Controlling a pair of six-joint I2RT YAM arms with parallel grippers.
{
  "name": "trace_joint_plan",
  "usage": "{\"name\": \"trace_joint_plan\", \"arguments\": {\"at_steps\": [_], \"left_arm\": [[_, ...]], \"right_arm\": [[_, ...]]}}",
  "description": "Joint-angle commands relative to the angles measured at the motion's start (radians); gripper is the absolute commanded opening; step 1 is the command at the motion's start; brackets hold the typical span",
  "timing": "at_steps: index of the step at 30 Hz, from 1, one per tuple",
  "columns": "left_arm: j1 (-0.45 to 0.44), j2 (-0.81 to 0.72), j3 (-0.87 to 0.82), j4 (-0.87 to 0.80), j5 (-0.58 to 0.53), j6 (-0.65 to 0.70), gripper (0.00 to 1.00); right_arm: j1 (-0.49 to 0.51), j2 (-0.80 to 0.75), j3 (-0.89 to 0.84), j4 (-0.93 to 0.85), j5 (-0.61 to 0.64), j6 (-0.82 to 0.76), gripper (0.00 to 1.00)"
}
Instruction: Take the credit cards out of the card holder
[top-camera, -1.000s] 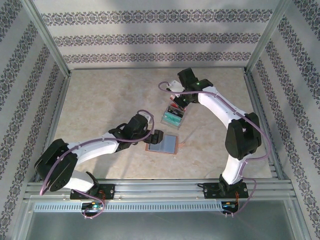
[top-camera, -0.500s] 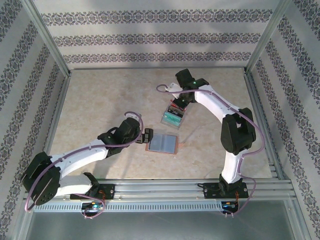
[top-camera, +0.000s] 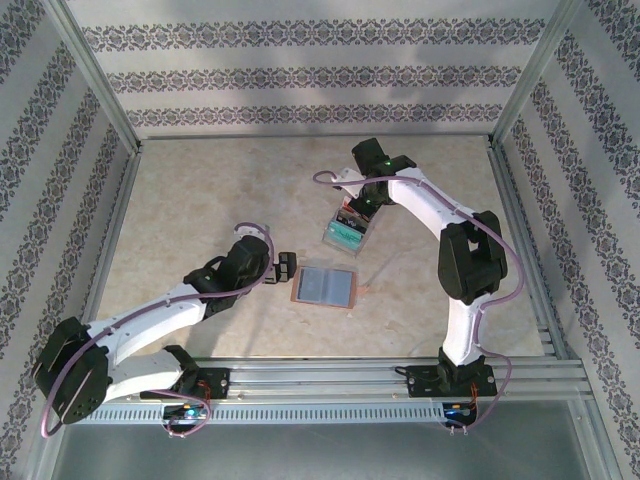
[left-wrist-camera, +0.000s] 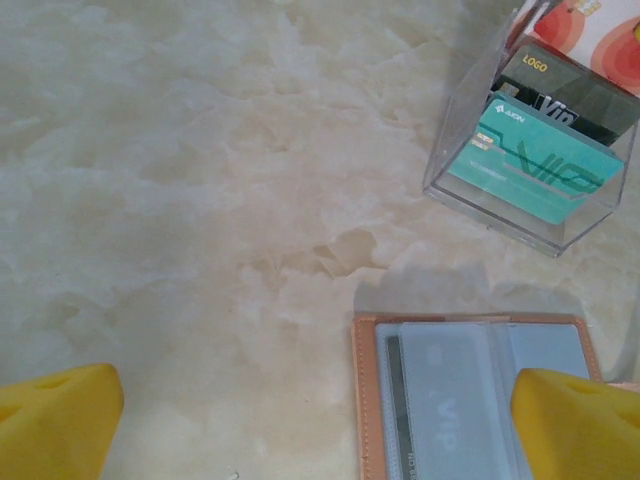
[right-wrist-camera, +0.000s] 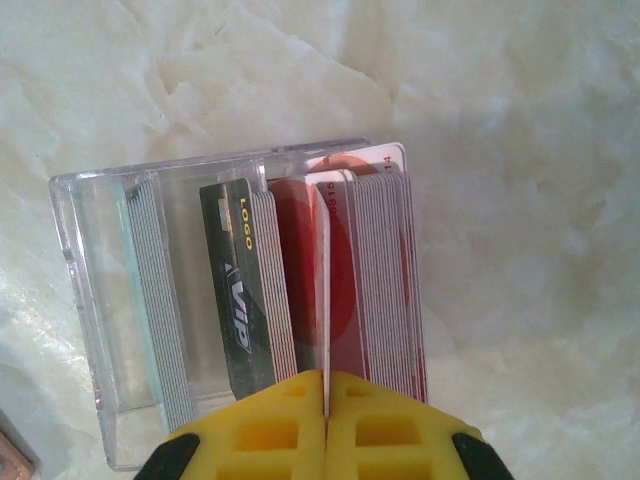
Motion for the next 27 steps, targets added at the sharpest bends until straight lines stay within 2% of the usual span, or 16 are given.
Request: {"name": "trace_joint_plan", "arguments": {"at_steps": [1, 7, 9, 12, 22, 27], "left_arm": [[0.017, -0.024, -0.019, -0.036, -0.016, -0.011, 0.99], [0.021, -0.033, -0.019, -0.034, -0.015, -0.011, 0.99], [0.026, -0.038, -0.021, -0.036, -0.012, -0.010, 0.99], [0.029, -0.038, -0.021, -0.034, -0.010, -0.010, 0.99], [0.040, -0.038, -0.024, -0.024, -0.004, -0.011, 0.99], [0.047, -0.039, -0.033, -0.004, -0.011, -0.029, 0.99]], "right_arm": [[-0.012, 0.023, 0.027, -0.014, -0.013, -0.011, 0.08], [-0.012, 0.026, 0.030, -0.014, -0.006, -0.009, 0.13], [-0.011, 0.017, 0.031, -0.010, 0.000, -0.004, 0.18], [-0.012, 0.008, 0.028, -0.008, -0.004, 0.001, 0.22], [-0.011, -0.050, 0.010, 0.020, -0.056, 0.062, 0.24], [-0.008, -0.125, -0.029, 0.055, -0.062, 0.173, 0.36]]}}
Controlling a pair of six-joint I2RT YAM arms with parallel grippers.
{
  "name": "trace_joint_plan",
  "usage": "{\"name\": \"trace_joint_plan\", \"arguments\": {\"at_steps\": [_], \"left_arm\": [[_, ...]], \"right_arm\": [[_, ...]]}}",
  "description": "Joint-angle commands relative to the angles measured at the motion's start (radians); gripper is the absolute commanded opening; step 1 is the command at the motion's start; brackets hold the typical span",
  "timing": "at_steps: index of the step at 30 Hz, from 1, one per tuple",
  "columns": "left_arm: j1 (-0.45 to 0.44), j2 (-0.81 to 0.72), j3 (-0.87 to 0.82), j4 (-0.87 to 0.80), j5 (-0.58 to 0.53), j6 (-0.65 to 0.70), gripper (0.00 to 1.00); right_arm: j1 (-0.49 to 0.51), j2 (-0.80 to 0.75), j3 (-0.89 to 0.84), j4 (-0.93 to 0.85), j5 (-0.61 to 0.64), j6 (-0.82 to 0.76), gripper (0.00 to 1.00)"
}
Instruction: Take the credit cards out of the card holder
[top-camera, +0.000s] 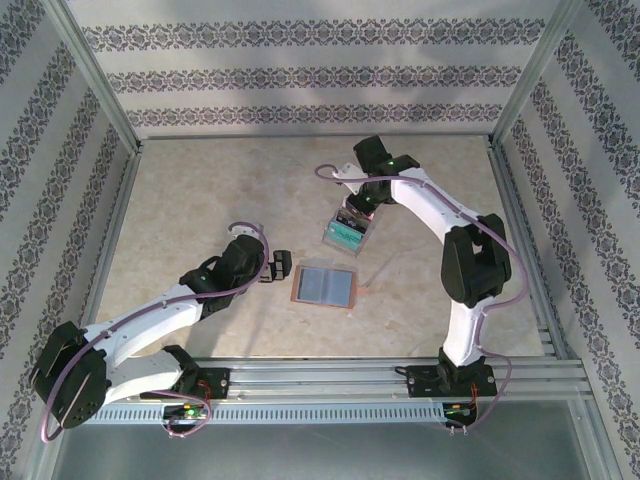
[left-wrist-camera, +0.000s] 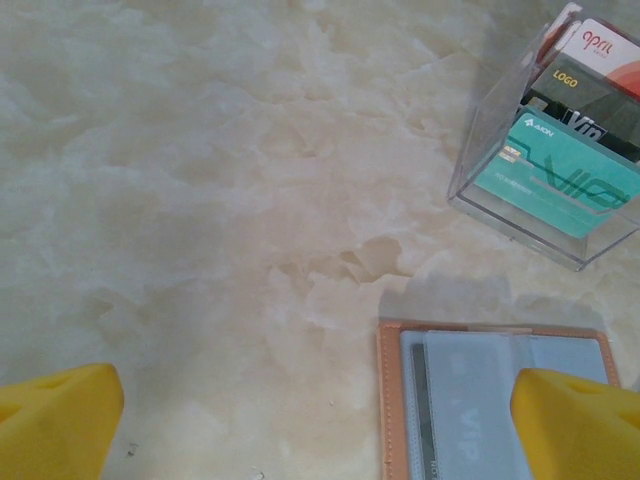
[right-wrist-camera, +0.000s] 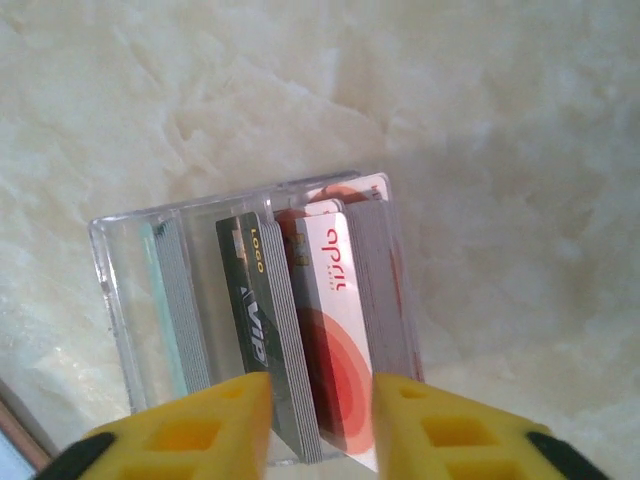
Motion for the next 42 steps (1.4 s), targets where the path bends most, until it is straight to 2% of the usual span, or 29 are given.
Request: {"name": "trace_joint_plan", "arguments": {"at_steps": [1, 4, 10, 13, 14, 19, 24, 28, 31, 35, 42], "left_arm": [[0.017, -0.020, -0.022, 0.010, -0.013, -0.031, 0.99], [0.025, -0.025, -0.036, 0.025, -0.031, -0.053, 0.99], [0.055, -0.056, -0.087, 0.058, -0.075, -0.113, 0.99], [0.071, -0.083, -0.115, 0.067, -0.093, -0.134, 0.99], [0.077, -0.097, -0.123, 0.066, -0.094, -0.140, 0.99], [0.105, -0.154, -0.157, 0.060, -0.100, -0.148, 0.99], [0.129, -0.195, -0.172, 0.039, -0.103, -0.146, 0.99], [0.140, -0.213, -0.175, 0.023, -0.098, -0.142, 0.99], [0.144, -0.228, -0.178, 0.016, -0.100, -0.147, 0.99], [0.152, -0.259, -0.190, 0.000, -0.108, -0.159, 0.99], [0.169, -0.310, -0.194, -0.048, -0.129, -0.145, 0.99]], "right_arm": [[-0.006, -0.090, -0.023, 0.027, -0.027, 0.114, 0.38], [0.011, -0.134, -0.062, 0.031, -0.010, 0.213, 0.41], [0.073, -0.252, -0.227, 0.115, -0.032, 0.452, 0.57], [0.128, -0.311, -0.318, 0.155, -0.015, 0.553, 0.93], [0.155, -0.325, -0.338, 0.160, 0.007, 0.578, 0.98], [0.292, -0.363, -0.405, 0.142, 0.141, 0.665, 0.98], [0.417, -0.423, -0.469, 0.206, 0.242, 0.727, 0.98], [0.449, -0.429, -0.457, 0.198, 0.177, 0.706, 0.98], [0.489, -0.392, -0.437, 0.162, 0.191, 0.702, 0.98], [0.512, -0.311, -0.393, 0.088, 0.189, 0.754, 0.98], [0.541, -0.224, -0.389, 0.075, 0.183, 0.897, 0.98]]}}
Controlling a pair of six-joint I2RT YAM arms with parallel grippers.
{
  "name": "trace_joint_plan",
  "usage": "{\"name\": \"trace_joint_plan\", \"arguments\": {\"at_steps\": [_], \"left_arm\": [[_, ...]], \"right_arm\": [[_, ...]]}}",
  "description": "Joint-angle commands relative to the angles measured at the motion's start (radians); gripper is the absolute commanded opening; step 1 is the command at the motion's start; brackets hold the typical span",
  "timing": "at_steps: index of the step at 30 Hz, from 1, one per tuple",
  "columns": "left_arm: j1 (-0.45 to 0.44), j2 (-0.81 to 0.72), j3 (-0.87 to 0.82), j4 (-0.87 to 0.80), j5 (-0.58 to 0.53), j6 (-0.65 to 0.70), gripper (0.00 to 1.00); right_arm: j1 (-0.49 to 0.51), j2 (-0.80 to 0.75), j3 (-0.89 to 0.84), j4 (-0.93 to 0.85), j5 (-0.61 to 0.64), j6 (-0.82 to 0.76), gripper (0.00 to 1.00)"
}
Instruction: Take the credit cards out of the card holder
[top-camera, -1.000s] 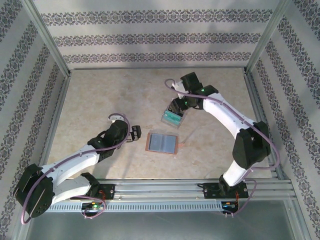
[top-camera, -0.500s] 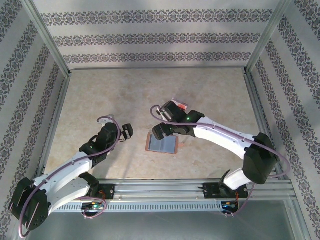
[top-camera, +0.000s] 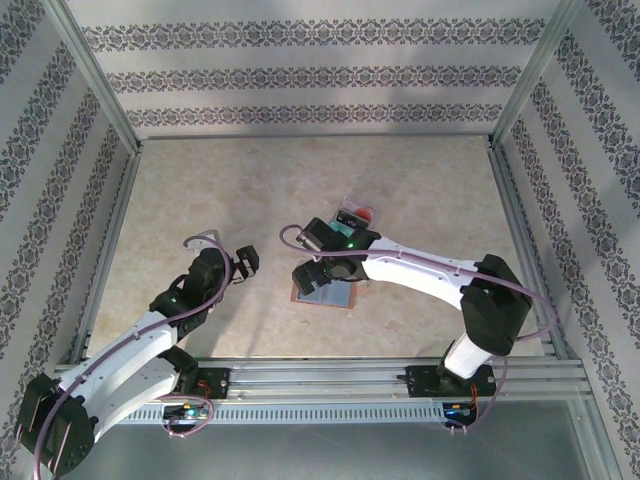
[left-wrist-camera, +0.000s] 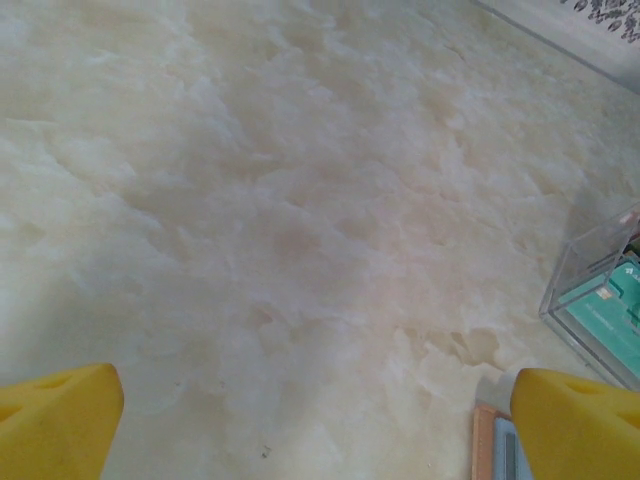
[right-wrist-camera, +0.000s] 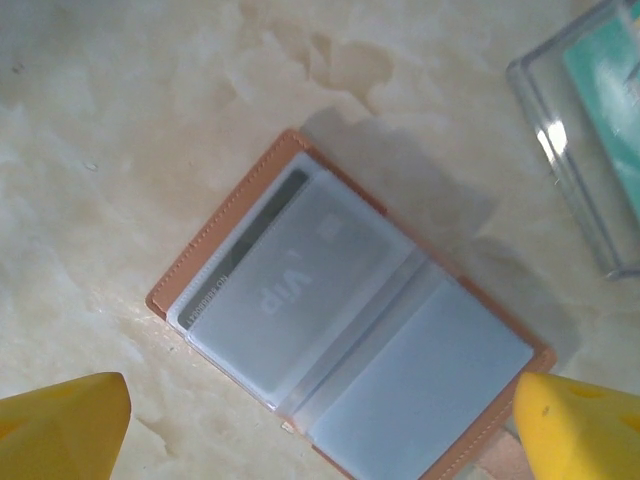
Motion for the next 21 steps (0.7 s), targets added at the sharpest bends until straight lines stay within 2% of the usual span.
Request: {"name": "trace_joint_plan", "arguments": {"at_steps": [1, 9, 21], "left_arm": [[0.021, -0.026, -0.009, -0.052, -0.031, -0.001, 0.99], [0.037, -0.032, -0.011, -0.053, -0.019, 0.005, 0.99], [0.047, -0.032, -0.023, -0.053, -0.002, -0.001, 0.99]], "right_arm": [[0.015, 0.046, 0.025, -0.038, 0.009, 0.116, 0.98], [0.049, 0.176, 0.088, -0.066, 0.059, 0.251, 0.90], [0.056, 0.295, 0.156, -0.061, 0.061, 0.292, 0.85]]}}
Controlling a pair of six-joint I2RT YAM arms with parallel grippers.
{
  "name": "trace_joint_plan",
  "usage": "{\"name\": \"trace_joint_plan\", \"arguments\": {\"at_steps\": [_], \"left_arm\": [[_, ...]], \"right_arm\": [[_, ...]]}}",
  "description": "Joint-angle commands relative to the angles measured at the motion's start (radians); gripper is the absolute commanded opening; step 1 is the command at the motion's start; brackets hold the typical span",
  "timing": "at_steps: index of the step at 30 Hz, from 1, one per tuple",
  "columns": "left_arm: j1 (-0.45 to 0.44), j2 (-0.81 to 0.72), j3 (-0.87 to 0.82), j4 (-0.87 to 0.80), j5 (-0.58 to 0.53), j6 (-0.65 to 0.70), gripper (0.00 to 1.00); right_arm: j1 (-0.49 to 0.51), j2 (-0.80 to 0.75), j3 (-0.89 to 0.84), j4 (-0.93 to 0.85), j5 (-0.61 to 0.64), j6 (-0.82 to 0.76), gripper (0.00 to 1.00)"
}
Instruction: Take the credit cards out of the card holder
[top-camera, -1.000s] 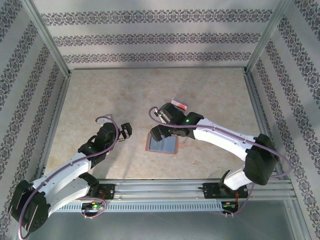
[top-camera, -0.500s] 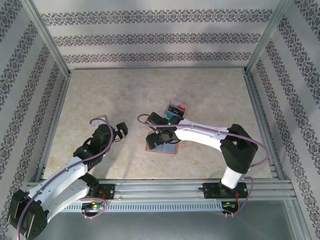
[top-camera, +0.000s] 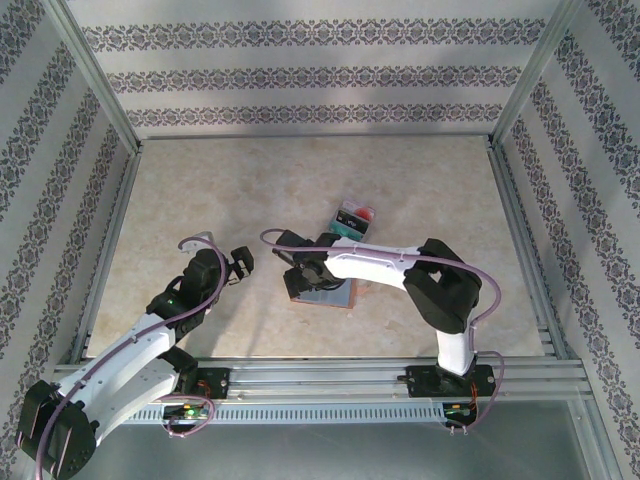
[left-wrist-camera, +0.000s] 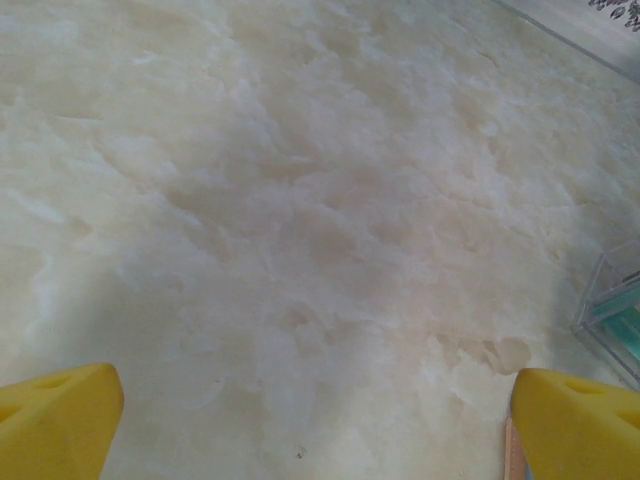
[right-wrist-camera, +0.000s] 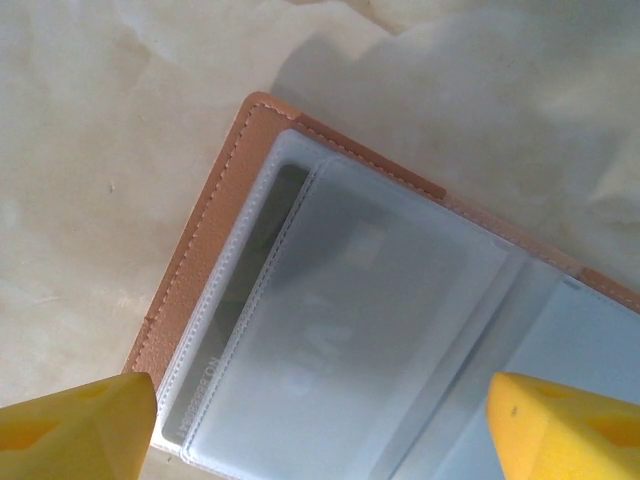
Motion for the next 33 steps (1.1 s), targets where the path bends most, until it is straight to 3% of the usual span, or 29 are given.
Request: {"name": "trace_joint_plan", "arguments": {"at_steps": [1, 5, 9, 15, 18, 25, 33], "left_arm": [[0.017, -0.010, -0.011, -0.025, 0.002, -0.002, 0.99], [0.018, -0.009, -0.011, -0.023, 0.006, -0.001, 0.99], [0.021, -0.007, -0.003, -0.029, 0.011, 0.012, 0.99], [0.024, -0.006, -0.001, -0.035, 0.020, 0.012, 0.99], [0.024, -0.007, 0.000, -0.037, 0.022, 0.011, 0.99], [0.025, -0.012, 0.003, -0.040, 0.023, 0.011, 0.99], [0.024, -0.039, 0.004, -0.035, 0.037, 0.039, 0.99]], "right_arm": [[0.007, 0.029, 0.024, -0.020, 0.023, 0.027, 0.85], [0.006, 0.044, 0.014, -0.009, 0.010, 0.030, 0.84], [0.004, 0.044, -0.003, 0.010, -0.003, 0.036, 0.71], [-0.003, 0.037, -0.036, 0.035, -0.020, 0.044, 0.69], [-0.005, 0.024, -0.053, 0.044, -0.028, 0.046, 0.61], [-0.006, -0.029, -0.100, 0.090, -0.063, 0.035, 0.60], [-0.001, -0.089, -0.160, 0.104, -0.088, -0.002, 0.41]]}}
